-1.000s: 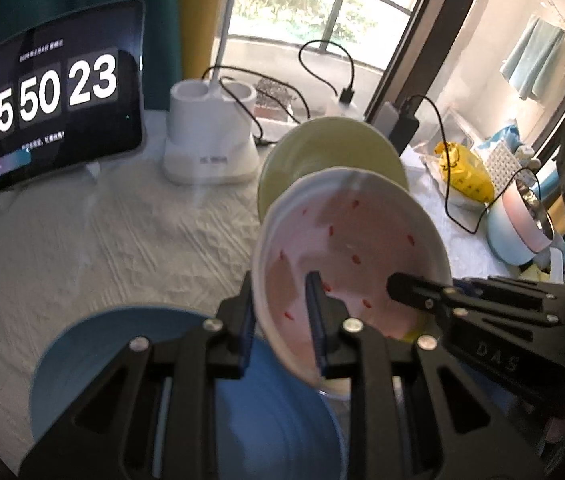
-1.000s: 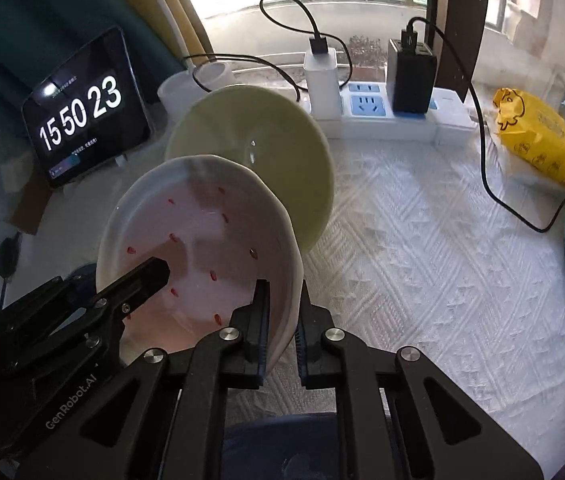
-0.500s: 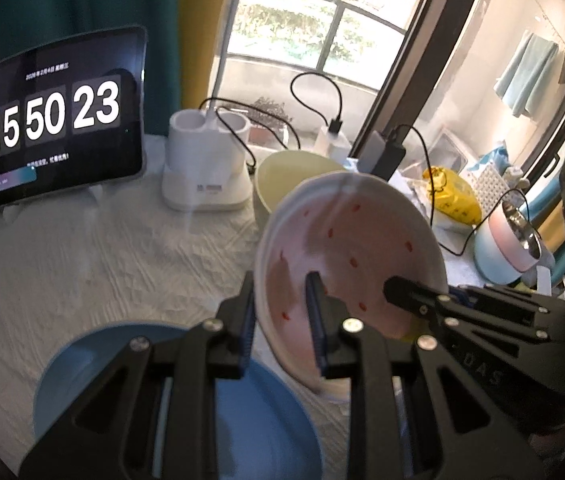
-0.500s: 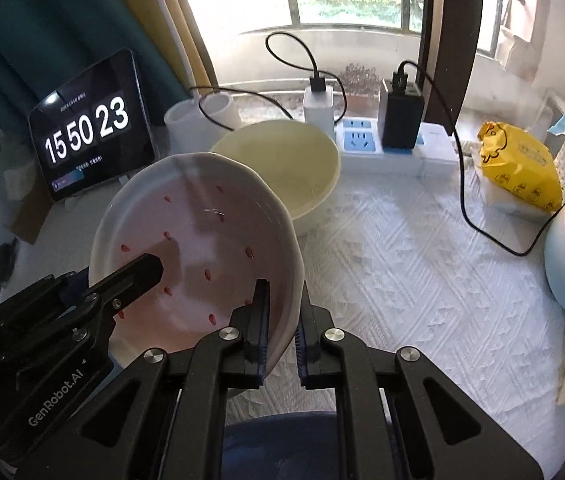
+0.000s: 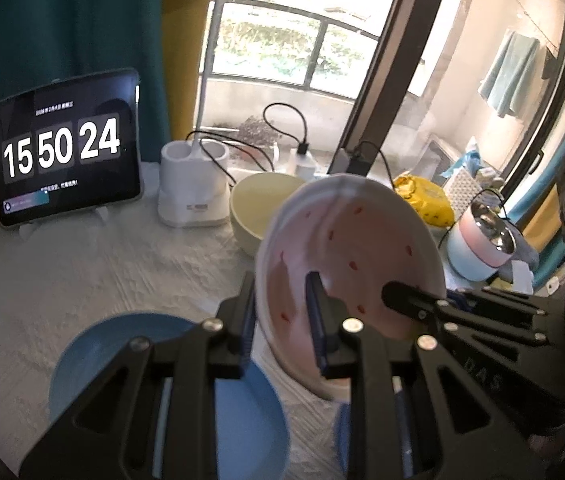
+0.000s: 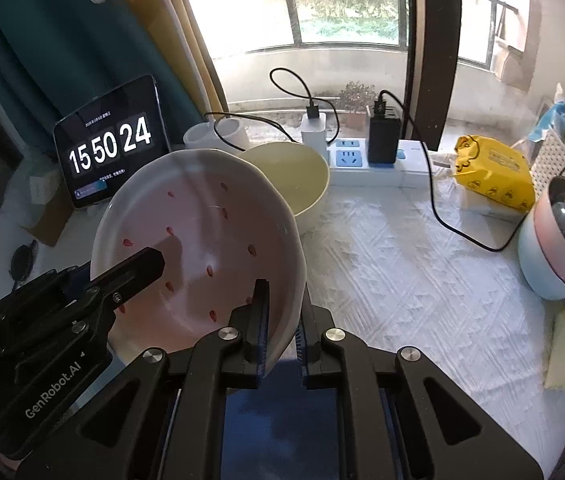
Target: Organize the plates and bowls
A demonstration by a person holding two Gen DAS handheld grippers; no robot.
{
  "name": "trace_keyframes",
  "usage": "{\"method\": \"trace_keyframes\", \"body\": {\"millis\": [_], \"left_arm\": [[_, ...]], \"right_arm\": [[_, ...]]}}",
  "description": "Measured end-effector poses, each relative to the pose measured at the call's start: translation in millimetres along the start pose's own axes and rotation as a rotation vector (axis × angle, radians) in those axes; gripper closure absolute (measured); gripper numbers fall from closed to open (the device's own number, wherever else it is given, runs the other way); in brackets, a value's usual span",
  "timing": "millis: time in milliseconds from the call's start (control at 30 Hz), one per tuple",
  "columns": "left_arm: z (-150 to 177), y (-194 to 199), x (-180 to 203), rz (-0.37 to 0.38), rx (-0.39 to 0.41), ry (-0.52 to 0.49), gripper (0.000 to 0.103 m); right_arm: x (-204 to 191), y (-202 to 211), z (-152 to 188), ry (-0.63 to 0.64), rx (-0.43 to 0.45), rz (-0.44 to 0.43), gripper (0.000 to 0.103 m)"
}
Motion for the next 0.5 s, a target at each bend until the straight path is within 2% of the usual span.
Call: {"method": "trace_keyframes", "body": {"millis": [500], "left_arm": [[22.2, 24.4, 33.5, 0.04, -0.007, -0.042, 0.079]], "right_arm": [[14.4, 44.8, 27.4, -0.052, 0.042, 0.012, 0.09]]}}
Point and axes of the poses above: each gripper's, at about its wrist camera, not at the fingertips, and y roughly against the way its jaws point, x to its right, z to its underside, the point moved 2 cm from there along -y, roughly the way its jaws point, and after that the axes turned 5 degrees about y, right-handed, at the moved point
